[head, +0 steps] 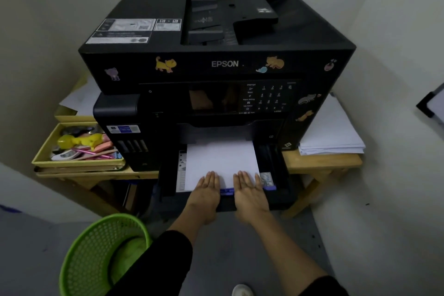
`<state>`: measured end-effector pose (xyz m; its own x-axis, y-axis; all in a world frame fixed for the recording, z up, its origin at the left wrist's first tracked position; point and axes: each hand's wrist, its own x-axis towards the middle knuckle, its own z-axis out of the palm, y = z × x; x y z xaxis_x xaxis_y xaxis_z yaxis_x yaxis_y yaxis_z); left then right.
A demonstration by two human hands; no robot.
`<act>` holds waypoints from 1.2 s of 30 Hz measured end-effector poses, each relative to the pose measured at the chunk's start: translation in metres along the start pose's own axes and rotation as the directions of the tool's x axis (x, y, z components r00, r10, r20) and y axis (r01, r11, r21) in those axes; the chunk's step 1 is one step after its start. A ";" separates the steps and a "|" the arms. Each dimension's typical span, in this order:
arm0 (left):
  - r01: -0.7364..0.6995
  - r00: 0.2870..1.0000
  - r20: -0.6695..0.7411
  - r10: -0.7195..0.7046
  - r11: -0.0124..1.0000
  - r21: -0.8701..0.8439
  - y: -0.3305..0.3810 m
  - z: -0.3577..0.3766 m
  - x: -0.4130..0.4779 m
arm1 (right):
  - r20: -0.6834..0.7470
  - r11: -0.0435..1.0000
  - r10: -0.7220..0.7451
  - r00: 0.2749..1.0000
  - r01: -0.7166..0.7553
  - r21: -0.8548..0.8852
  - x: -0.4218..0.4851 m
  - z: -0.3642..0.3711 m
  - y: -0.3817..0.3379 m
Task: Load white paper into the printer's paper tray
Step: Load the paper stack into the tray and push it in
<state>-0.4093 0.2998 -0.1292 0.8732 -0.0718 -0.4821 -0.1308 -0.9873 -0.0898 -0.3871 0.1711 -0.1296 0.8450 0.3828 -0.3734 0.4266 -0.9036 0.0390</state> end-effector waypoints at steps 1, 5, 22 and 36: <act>0.010 1.000 0.008 -0.010 1.000 -0.002 -0.001 -0.002 0.004 | 0.008 1.000 -0.002 1.000 0.002 -0.007 0.004 -0.001 0.000; 0.058 0.998 0.022 -0.058 0.998 0.012 -0.013 -0.015 0.024 | -0.004 1.000 -0.005 1.000 0.005 -0.015 0.030 -0.014 0.002; 0.370 0.821 -0.176 -0.542 0.742 -0.560 0.010 -0.025 0.035 | -0.104 0.826 0.382 0.918 -0.289 0.484 0.048 -0.028 -0.007; 0.049 0.462 0.746 -0.479 -0.827 -0.561 -0.012 -0.076 0.056 | 0.595 -0.698 0.590 0.545 -0.026 0.716 0.064 -0.060 0.004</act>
<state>-0.3234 0.2971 -0.0888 0.1154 0.5455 -0.8301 0.4139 0.7333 0.5394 -0.3122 0.2032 -0.0981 0.5205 -0.4393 -0.7322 -0.5506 0.4827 -0.6811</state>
